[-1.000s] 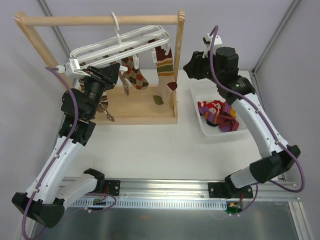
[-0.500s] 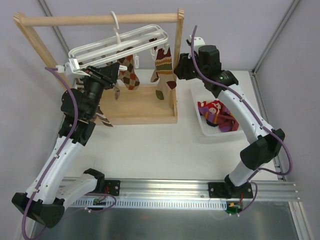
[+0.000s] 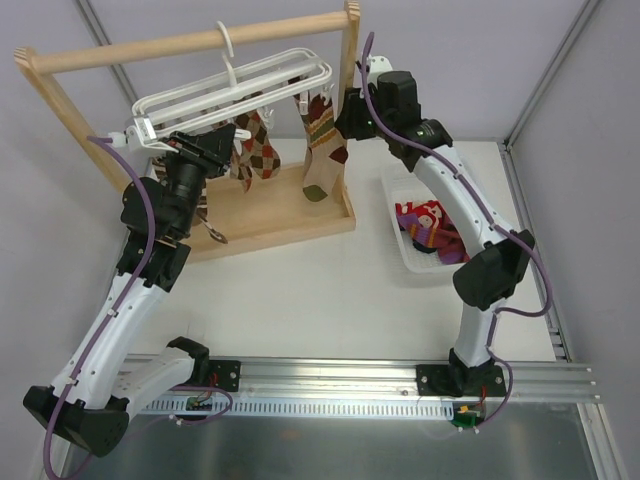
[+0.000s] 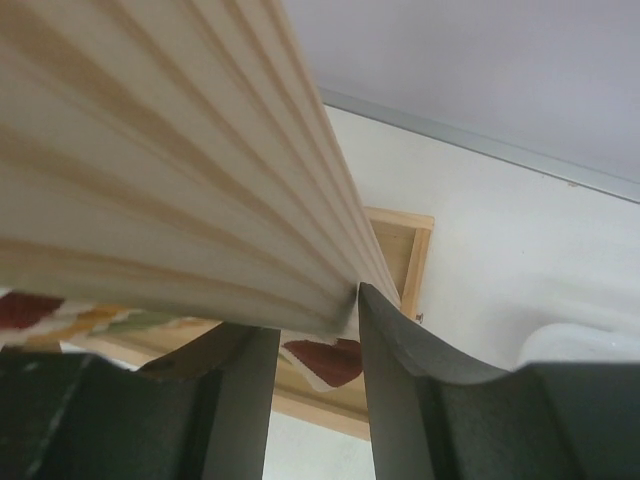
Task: Clip the socks to the hanger
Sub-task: Move the clothesline to the center of the board.
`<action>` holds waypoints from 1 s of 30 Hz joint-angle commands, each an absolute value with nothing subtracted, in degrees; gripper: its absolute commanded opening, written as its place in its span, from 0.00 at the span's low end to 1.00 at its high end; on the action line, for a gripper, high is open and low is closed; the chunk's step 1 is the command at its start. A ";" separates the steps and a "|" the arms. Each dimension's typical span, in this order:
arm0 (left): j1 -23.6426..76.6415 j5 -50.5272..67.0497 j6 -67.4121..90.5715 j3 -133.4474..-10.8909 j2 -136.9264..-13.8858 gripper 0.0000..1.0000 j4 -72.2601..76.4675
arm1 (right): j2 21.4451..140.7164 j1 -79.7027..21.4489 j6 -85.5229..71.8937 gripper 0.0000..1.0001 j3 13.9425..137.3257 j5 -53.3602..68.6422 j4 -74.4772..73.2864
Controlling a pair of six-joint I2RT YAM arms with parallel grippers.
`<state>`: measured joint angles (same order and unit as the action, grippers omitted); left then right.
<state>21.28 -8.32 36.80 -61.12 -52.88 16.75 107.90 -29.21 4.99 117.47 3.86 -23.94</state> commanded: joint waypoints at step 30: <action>21.27 -9.49 46.23 -63.98 -51.59 0.17 3.60 | 75.24 -17.32 2.37 0.85 79.50 -5.00 -31.56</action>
